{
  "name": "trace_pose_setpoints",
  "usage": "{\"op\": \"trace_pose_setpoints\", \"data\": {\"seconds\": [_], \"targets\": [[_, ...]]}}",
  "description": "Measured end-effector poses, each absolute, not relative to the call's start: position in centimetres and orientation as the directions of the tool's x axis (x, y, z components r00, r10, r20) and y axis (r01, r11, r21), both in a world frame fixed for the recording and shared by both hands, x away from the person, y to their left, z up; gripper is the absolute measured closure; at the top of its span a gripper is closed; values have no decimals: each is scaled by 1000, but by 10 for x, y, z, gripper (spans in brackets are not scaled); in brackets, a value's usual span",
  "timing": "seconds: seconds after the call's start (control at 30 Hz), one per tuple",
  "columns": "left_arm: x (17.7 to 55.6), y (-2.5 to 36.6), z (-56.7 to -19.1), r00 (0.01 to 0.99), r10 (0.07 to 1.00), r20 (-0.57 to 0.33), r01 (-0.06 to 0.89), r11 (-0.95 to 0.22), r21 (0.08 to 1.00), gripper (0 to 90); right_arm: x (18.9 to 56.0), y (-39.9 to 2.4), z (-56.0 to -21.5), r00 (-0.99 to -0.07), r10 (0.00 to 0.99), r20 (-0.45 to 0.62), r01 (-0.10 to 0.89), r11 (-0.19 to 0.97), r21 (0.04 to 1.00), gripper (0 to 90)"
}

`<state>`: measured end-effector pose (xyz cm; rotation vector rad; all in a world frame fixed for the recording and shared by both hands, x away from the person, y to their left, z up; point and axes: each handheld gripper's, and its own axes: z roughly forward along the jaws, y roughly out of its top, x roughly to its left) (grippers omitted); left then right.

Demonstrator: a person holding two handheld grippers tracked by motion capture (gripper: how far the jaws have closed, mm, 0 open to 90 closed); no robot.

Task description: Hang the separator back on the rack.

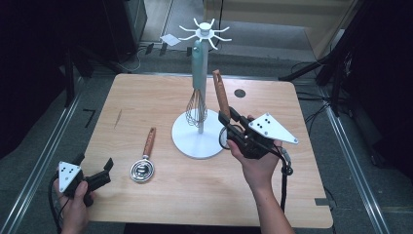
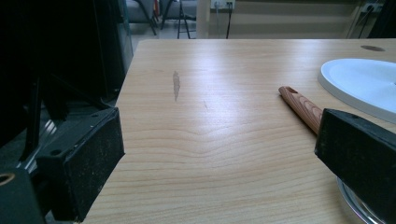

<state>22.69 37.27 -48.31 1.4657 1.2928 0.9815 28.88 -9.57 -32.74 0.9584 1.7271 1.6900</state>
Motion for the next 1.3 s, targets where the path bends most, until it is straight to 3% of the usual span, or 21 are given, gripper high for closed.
{"op": "trace_pose_setpoints", "data": {"seconds": [1.3], "targets": [[227, 373, -483, 129, 992, -3, 264, -32, 964, 15, 286, -92, -292, -587, 806, 81, 41, -71, 997, 708]]}}
